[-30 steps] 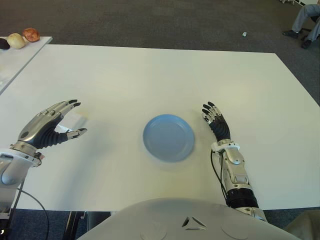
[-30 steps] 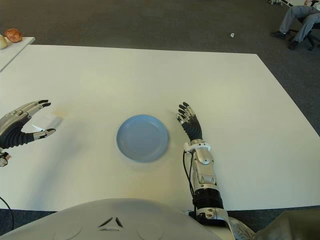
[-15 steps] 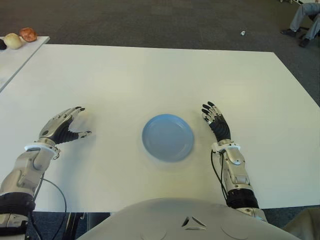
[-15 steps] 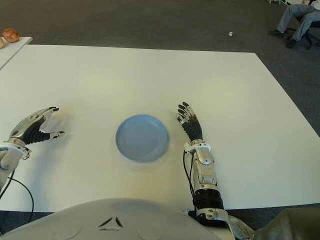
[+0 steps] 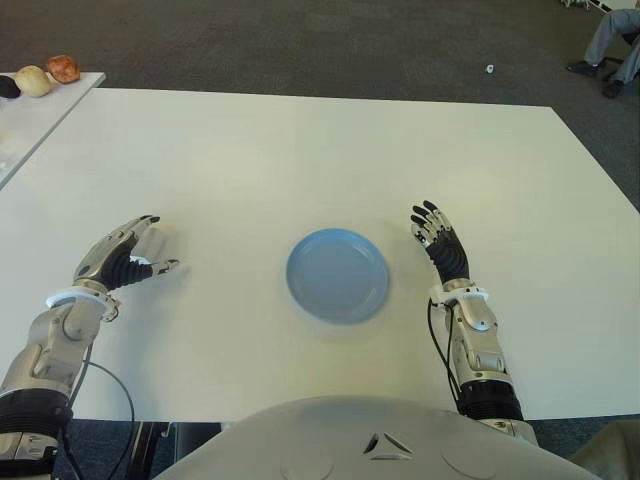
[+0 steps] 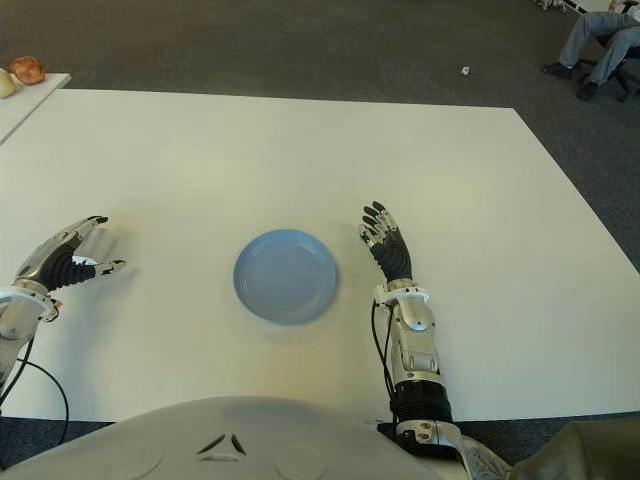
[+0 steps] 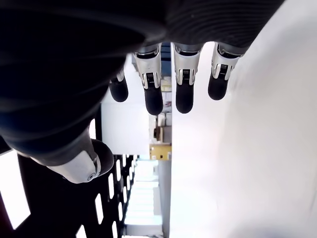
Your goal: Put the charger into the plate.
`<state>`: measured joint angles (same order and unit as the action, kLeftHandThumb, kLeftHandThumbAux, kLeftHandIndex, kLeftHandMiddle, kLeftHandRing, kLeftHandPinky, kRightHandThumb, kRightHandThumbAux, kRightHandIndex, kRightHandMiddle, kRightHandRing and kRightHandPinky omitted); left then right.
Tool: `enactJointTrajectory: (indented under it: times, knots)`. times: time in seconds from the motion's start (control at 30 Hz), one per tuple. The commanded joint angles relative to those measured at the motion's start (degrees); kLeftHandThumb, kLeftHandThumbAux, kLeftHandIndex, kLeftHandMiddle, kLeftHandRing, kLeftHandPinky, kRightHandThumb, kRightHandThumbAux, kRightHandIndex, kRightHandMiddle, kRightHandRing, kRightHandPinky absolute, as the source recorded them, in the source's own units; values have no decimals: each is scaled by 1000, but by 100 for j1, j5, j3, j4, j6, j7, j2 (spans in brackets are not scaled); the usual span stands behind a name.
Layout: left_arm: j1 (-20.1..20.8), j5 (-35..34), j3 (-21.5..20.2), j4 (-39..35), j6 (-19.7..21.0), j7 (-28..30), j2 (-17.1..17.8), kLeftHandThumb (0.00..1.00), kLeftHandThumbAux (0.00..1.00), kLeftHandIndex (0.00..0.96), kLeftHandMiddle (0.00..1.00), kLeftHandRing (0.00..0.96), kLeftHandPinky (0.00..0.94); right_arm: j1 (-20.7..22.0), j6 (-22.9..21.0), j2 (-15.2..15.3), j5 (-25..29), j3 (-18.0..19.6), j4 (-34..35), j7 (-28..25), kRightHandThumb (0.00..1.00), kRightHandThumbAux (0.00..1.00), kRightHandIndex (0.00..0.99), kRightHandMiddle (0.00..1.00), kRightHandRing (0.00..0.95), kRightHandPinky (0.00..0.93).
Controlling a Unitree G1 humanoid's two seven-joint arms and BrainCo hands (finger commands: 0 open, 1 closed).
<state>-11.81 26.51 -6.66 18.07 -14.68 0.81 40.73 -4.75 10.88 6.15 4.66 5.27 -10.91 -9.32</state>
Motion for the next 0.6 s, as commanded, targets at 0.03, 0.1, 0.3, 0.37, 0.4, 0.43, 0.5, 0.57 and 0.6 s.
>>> enactJointTrajectory:
  times: [0.03,0.1,0.3,0.37,0.4,0.43,0.5,0.57,0.6]
  knots:
    - [-75,-147,65,-12,231,194,-80,80,534,0,0,0,28,-94,-159,27,97,46,60,-38,0,619,13,154,117,46]
    - [-70,-191,80,-7,260,200,-77,82,530,0,0,0,30,-100,-174,26,101,50,79,-43,0,618,14,155,117,48]
    - [-60,-299,113,26,300,196,-102,85,525,0,0,0,32,-127,-217,32,97,64,147,-62,0,614,14,154,118,47]
    - [-63,-346,122,14,305,199,-122,83,524,0,0,0,31,-140,-227,42,104,70,176,-76,0,614,14,154,118,49]
    - [-64,-369,127,9,307,201,-128,82,523,0,0,0,31,-145,-230,45,106,72,187,-81,0,615,14,154,119,50]
    - [-65,-394,133,6,311,208,-133,80,522,0,0,0,31,-149,-234,47,107,73,195,-84,0,616,14,155,119,51]
    - [-63,-429,145,9,317,213,-140,77,521,0,0,0,30,-155,-242,48,109,75,206,-86,0,617,15,155,119,52]
    - [-62,-463,153,10,334,226,-149,74,520,0,0,0,27,-162,-250,49,109,79,218,-86,0,619,15,155,119,54]
    - [-73,-481,153,-8,349,236,-153,74,519,0,0,0,24,-173,-256,53,112,83,235,-90,0,619,15,154,119,54]
